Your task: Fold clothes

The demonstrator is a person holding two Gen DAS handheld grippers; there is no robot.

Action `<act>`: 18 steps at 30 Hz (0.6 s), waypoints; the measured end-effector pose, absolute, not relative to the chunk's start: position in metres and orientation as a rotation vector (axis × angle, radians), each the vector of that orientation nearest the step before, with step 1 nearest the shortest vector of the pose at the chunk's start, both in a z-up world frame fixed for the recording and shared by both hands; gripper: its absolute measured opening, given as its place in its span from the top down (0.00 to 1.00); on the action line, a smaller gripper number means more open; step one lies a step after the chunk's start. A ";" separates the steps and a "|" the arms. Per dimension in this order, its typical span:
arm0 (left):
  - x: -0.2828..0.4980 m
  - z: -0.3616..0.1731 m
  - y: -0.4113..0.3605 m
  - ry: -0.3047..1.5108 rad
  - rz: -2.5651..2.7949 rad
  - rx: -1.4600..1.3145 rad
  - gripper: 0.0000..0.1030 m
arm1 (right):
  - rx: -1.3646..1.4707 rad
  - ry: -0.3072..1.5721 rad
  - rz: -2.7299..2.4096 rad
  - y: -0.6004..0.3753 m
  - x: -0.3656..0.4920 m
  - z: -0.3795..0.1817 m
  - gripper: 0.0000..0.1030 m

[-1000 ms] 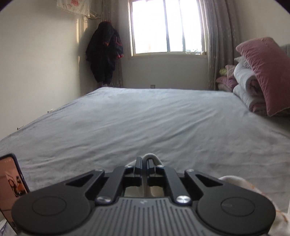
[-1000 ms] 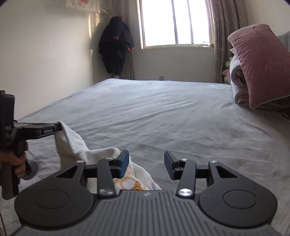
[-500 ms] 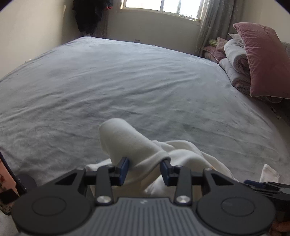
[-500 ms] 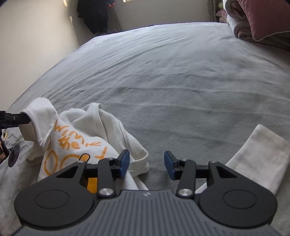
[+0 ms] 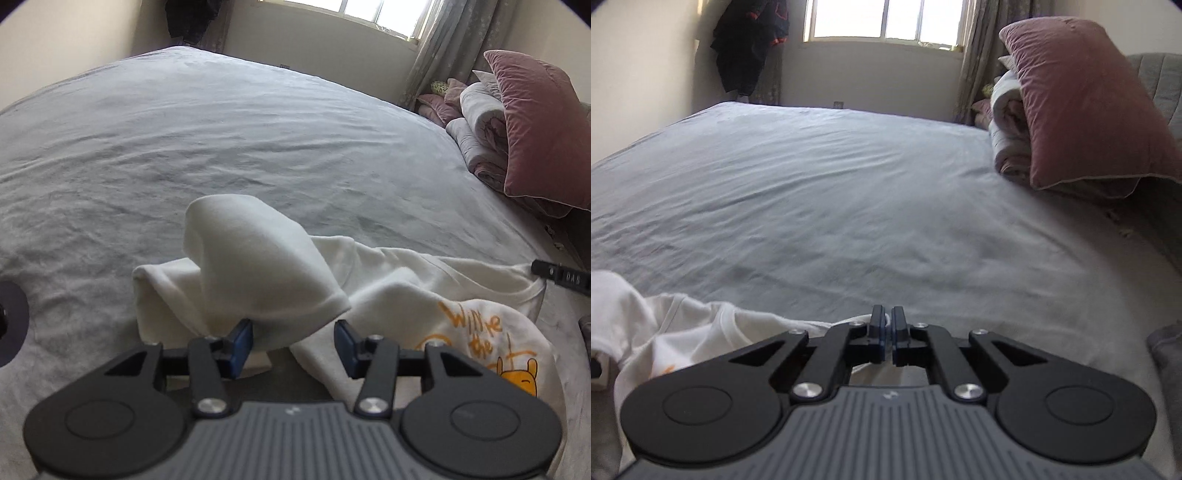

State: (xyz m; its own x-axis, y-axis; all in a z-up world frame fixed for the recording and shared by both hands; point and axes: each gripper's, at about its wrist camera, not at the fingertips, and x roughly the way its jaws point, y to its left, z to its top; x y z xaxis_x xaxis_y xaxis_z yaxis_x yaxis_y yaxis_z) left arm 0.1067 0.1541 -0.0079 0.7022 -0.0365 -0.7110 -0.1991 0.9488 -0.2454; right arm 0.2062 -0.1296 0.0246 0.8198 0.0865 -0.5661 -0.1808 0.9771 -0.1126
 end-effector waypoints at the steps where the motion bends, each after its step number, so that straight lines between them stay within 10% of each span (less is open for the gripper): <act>1: 0.111 -0.010 0.153 0.796 0.086 -0.323 0.52 | -0.174 0.577 0.122 -0.130 0.214 0.031 0.97; 18: 0.136 -0.034 0.126 0.876 0.026 -0.289 0.53 | -0.082 0.573 0.033 -0.128 0.291 0.022 0.84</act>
State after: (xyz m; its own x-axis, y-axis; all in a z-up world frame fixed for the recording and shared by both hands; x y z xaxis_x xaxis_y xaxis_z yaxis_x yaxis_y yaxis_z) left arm 0.1361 0.1264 -0.0340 0.6421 -0.0952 -0.7606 -0.1407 0.9607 -0.2391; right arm 0.2910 -0.1284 0.0220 0.8397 0.0083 -0.5429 -0.0543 0.9962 -0.0687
